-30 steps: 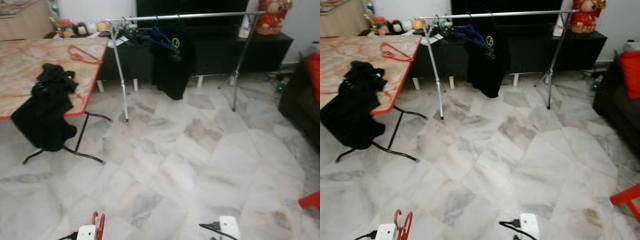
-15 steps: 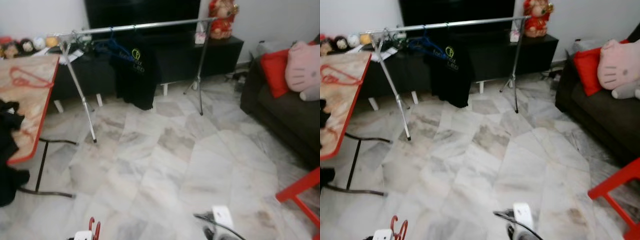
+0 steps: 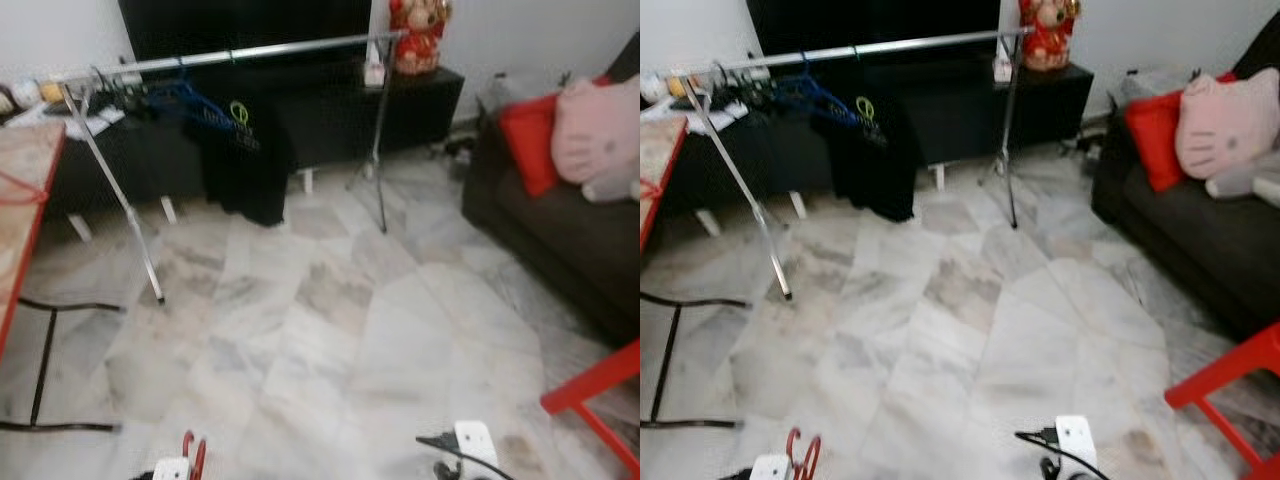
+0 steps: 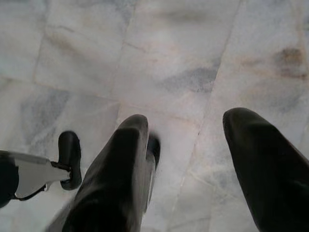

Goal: Hang hanger

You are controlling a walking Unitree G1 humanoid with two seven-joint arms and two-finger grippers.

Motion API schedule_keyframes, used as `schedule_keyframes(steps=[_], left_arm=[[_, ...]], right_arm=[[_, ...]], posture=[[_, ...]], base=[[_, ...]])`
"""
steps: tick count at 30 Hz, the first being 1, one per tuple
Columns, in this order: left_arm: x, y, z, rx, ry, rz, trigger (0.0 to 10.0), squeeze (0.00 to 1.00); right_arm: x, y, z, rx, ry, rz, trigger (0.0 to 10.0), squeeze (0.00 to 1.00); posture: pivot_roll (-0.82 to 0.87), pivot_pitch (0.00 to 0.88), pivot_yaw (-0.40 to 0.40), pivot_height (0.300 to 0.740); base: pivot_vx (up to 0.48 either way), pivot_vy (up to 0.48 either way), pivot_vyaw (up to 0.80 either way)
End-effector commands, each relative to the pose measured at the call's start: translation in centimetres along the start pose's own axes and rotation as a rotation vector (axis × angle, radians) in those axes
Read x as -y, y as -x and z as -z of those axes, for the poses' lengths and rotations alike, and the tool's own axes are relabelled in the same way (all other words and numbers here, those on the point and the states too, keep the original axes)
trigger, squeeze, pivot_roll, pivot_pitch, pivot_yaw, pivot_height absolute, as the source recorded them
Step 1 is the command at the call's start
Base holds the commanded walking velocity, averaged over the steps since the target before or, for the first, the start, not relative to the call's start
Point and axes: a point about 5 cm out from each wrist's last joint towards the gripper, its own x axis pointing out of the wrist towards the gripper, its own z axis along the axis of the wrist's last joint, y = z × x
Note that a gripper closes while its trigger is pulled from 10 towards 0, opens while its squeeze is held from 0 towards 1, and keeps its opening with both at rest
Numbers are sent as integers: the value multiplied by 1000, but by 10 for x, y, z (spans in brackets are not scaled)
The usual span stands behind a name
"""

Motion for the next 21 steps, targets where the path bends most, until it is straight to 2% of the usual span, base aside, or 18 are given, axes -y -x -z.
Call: schedule_keyframes(steps=[1,3,9,21], left_arm=[[5,-1,-1,3,-4,12,10000,0],[5,-1,0,-2,-8,13,10000,0],[3,0,0,-5,-14,15,10000,0],[1,-1,-2,-2,-7,8,10000,0]], right_arm=[[1,0,3,-14,14,9,10000,0],[-7,-1,3,-13,20,0,10000,0],[-14,-1,5,-16,18,-6,10000,0],[-11,-1,8,-15,-4,11,10000,0]], posture=[[0,0,9,740],[-5,0,13,740],[-11,0,21,740],[-11,0,26,740]], base=[[330,0,0],[330,0,0],[331,0,0],[331,0,0]])
